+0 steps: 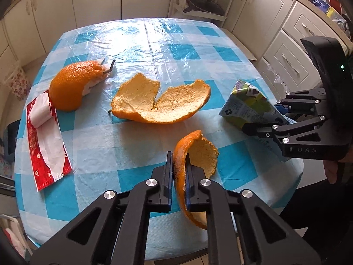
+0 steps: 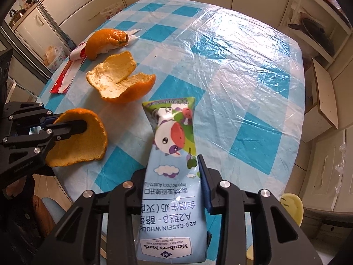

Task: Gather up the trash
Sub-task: 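Lift the carton with the right tool while the left tool lifts the peel, then drop the carton into the yellow bucket while the left tool drops the peel there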

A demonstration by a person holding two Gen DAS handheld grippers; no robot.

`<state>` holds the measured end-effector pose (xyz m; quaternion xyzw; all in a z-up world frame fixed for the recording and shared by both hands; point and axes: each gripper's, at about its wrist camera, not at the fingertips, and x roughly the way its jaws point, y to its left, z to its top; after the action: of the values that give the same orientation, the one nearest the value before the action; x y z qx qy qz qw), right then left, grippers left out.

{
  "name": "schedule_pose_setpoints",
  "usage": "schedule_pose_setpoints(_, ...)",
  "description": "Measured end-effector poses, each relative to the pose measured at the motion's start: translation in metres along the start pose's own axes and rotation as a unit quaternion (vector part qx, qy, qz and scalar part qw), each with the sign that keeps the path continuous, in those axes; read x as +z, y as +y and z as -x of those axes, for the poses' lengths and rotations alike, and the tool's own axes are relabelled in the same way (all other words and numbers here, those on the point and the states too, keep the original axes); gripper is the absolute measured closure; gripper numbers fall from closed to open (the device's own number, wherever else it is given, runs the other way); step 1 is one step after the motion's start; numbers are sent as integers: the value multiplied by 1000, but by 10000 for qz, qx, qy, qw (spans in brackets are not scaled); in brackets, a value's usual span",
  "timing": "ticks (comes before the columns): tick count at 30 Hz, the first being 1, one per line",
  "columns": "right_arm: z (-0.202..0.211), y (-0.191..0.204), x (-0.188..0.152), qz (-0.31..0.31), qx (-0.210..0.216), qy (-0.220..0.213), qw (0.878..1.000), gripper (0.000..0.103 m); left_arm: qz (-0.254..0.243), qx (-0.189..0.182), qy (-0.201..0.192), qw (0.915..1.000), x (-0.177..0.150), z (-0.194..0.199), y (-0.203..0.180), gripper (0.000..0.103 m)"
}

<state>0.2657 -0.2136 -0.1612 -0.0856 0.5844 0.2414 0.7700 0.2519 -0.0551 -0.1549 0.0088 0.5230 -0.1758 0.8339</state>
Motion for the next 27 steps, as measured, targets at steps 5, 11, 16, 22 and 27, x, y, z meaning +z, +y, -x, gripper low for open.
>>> schedule_pose_setpoints(5, 18, -13, -12, -243, 153, -189, 9994, 66, -33, -271, -425, 9987, 3, 18, -11, 96)
schedule_pose_setpoints(11, 44, -36, -27, -582, 256, -539, 9965, 66, 112, -514, -703, 9961, 11, 28, -24, 96)
schedule_pose_setpoints(16, 61, -72, -47, -1017, 166, -778, 9916, 66, 14, -493, -829, 9953, 21, 32, -51, 96)
schedule_pose_setpoints(22, 79, -146, -92, -1968, -313, -891, 9759, 66, -132, -756, -892, 9931, 31, 26, -104, 96)
schedule_pose_setpoints(27, 69, -196, -131, -2631, -874, -534, 9593, 66, -355, -952, -744, 9920, 37, 4, -161, 96)
